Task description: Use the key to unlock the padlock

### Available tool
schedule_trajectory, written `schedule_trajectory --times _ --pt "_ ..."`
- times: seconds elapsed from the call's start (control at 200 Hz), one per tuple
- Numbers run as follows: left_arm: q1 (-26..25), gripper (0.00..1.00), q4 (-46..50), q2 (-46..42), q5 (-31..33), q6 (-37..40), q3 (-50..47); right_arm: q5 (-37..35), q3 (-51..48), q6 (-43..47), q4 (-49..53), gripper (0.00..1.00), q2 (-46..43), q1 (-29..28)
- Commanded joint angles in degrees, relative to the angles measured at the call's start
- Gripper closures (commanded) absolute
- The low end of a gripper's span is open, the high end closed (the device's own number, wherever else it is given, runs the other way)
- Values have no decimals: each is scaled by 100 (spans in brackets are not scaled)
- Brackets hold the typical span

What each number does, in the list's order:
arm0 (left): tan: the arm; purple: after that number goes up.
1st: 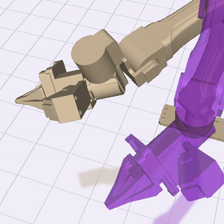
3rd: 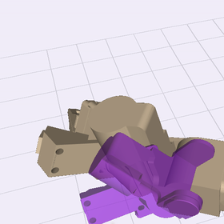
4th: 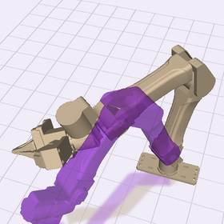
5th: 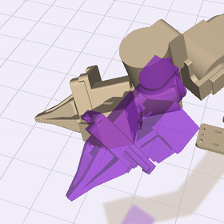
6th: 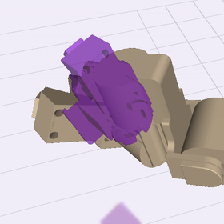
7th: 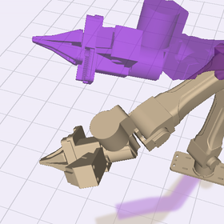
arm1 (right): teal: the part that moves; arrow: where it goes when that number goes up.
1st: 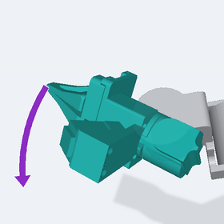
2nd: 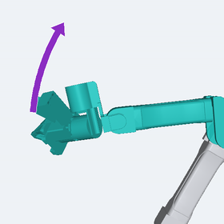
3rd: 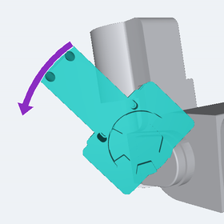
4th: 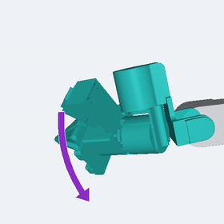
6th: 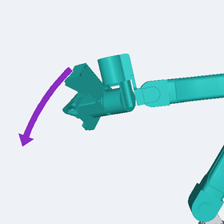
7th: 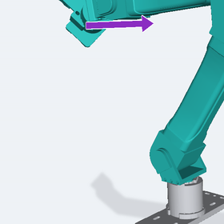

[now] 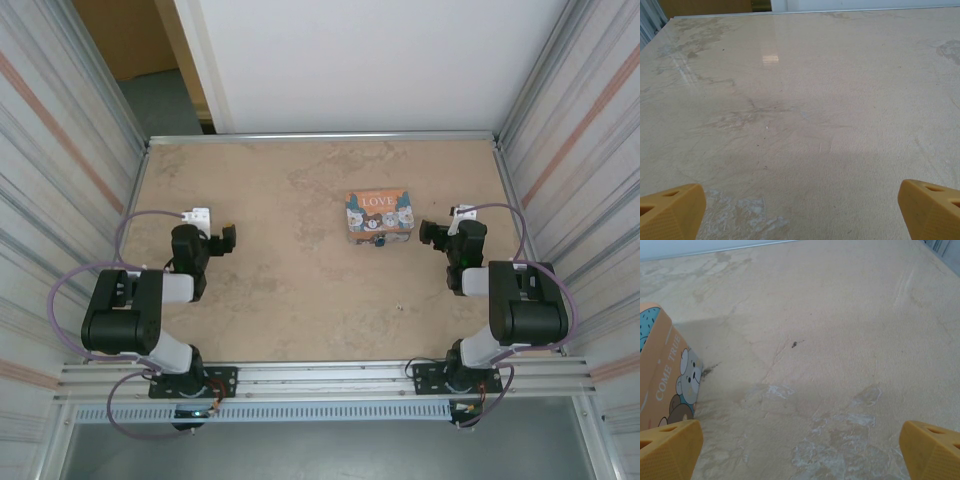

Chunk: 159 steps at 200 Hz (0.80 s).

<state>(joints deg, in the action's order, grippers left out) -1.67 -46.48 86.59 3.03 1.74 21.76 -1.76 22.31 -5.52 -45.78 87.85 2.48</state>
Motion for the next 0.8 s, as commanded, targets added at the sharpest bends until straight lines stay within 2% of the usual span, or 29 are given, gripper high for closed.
schedule_trajectory --times 0.0,0.581,0.792 --pt "-40 1 -4 -1 117 116 126 -132 116 -2 27 1 23 -38" --pt "-37 1 8 -34 31 150 123 -40 135 15 74 1 -1 -20" --pt "-173 1 789 -913 220 245 182 -237 327 -97 898 1 -576 9"
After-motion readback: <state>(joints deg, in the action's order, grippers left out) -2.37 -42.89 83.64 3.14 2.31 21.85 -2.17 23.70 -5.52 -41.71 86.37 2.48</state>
